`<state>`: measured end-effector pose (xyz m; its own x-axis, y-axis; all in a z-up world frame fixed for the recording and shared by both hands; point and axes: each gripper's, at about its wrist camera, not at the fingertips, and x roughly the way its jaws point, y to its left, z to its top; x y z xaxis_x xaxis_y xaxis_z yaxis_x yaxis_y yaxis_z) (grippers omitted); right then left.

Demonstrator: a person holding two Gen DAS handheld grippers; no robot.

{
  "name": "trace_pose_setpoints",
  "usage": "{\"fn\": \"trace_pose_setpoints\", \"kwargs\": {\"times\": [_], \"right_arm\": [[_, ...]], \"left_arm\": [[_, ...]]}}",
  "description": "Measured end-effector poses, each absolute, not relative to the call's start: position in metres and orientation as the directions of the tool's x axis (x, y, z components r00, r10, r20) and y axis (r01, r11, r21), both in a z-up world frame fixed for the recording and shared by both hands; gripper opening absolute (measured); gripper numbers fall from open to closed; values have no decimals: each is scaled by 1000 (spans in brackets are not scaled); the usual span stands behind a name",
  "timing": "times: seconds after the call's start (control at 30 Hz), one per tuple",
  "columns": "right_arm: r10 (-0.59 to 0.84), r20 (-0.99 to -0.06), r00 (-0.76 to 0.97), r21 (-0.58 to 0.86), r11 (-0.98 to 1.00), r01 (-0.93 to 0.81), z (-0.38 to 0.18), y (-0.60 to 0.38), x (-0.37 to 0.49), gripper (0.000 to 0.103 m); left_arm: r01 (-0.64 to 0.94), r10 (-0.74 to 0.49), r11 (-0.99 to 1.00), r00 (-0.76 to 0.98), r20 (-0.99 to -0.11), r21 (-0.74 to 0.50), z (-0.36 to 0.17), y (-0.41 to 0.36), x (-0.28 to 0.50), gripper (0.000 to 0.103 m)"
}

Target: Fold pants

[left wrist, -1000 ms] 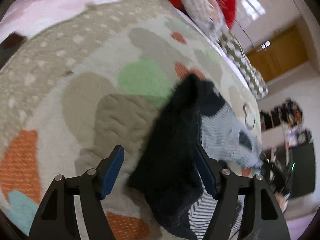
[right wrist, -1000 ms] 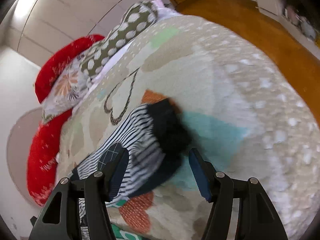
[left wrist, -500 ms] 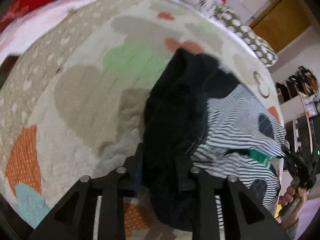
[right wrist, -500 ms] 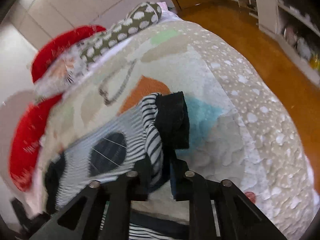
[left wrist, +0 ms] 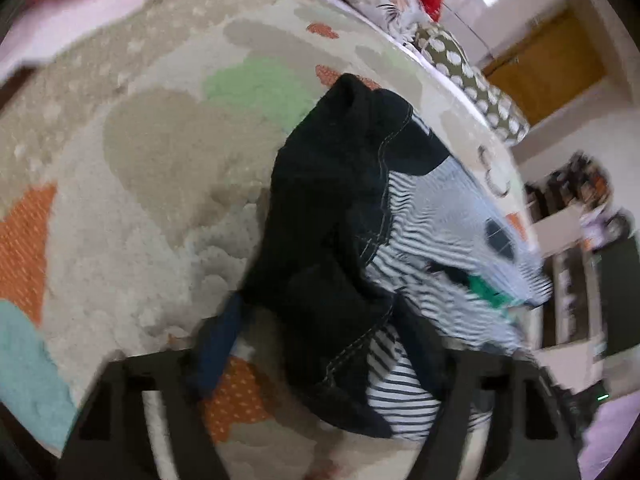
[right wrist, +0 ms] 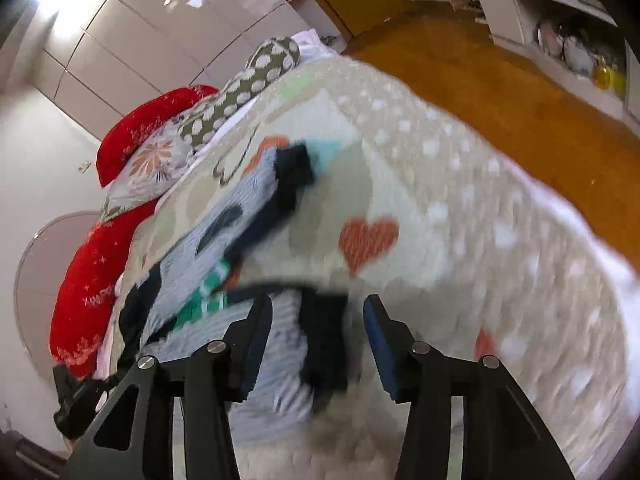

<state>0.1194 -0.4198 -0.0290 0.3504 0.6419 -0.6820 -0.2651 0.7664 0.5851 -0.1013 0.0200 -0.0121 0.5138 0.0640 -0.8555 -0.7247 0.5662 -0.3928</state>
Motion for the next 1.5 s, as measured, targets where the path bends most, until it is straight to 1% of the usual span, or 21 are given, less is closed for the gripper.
{"fn": "trace_pose_setpoints", "kwargs": {"times": [0.03, 0.07, 0.1, 0.13, 0.23, 0.27, 0.33, 0.37, 0.4, 0.47, 0.57, 0.63, 0.7, 0.8, 0.93, 1.0, 1.1, 1.2, 1.3, 1.43, 1.5], "right_arm": [[628, -696, 348, 571, 778, -262, -35, -416, 113, 53], [619, -706, 344, 560, 786, -263, -38, -413, 110, 50], [602, -725, 336, 535, 799, -277, -41, -407, 106, 40], [588, -738, 332, 508, 807, -299, -41, -403, 103, 15], [622, -716, 317, 548, 782, -298, -35, -408, 100, 14], [630, -709, 317, 559, 776, -292, -33, -411, 99, 14], [645, -700, 306, 578, 764, -288, -31, -416, 97, 14], [644, -702, 303, 578, 765, -286, -32, -415, 98, 14], [635, -709, 307, 570, 772, -281, -34, -416, 96, 14], [593, -735, 330, 538, 805, -250, -42, -417, 96, 19], [615, -713, 338, 588, 786, -190, -44, -429, 93, 27], [606, -699, 381, 592, 788, -168, -35, -438, 86, 31], [587, -672, 452, 571, 799, -188, -19, -443, 75, 31], [597, -626, 501, 518, 799, -305, 6, -431, 50, 31], [688, -625, 370, 478, 711, -515, 8, -383, 14, 31], [681, -658, 320, 454, 699, -553, -2, -367, 5, 31], [590, -749, 300, 390, 760, -520, -23, -361, 13, 31], [512, -760, 400, 330, 834, -441, -21, -382, 19, 31], [450, -734, 508, 289, 885, -365, -7, -408, 17, 31], [463, -705, 537, 296, 880, -371, 8, -415, 10, 43], [476, -697, 537, 283, 870, -404, 12, -408, 5, 45]], "left_arm": [[-729, 69, 581, 486, -871, -361, -14, 19, -99, 11], [-724, 40, 571, 494, -868, -386, -16, 20, -100, 11], [-732, 40, 552, 501, -865, -399, -14, 21, -105, 11], [-734, 39, 545, 504, -863, -404, -12, 20, -109, 11], [-736, 53, 547, 507, -861, -400, -1, 14, -121, 11], [-739, 71, 553, 503, -862, -385, 3, 10, -125, 11], [-755, 100, 551, 484, -869, -357, 5, 8, -131, 17], [-770, 109, 540, 463, -879, -339, 3, 8, -134, 27], [-786, 116, 526, 443, -889, -323, 1, 9, -137, 43], [-805, 111, 485, 443, -890, -341, -1, 12, -148, 54], [-808, 111, 445, 479, -871, -387, 7, 10, -172, 63], [-822, 187, 437, 480, -857, -366, 21, 1, -186, 67], [-829, 258, 456, 472, -843, -325, 33, -14, -193, 73], [-814, 293, 502, 478, -828, -292, 42, -36, -189, 73], [-775, 278, 573, 489, -827, -266, 45, -63, -176, 73], [-759, 281, 607, 480, -831, -233, 45, -76, -170, 73], [-750, 319, 636, 468, -824, -180, 50, -93, -167, 73], [-746, 377, 654, 462, -803, -123, 60, -105, -166, 73], [-747, 429, 660, 466, -773, -84, 72, -114, -166, 74], [-749, 487, 661, 467, -738, -38, 85, -124, -169, 78], [-749, 511, 662, 466, -722, -14, 90, -130, -170, 81]]}}
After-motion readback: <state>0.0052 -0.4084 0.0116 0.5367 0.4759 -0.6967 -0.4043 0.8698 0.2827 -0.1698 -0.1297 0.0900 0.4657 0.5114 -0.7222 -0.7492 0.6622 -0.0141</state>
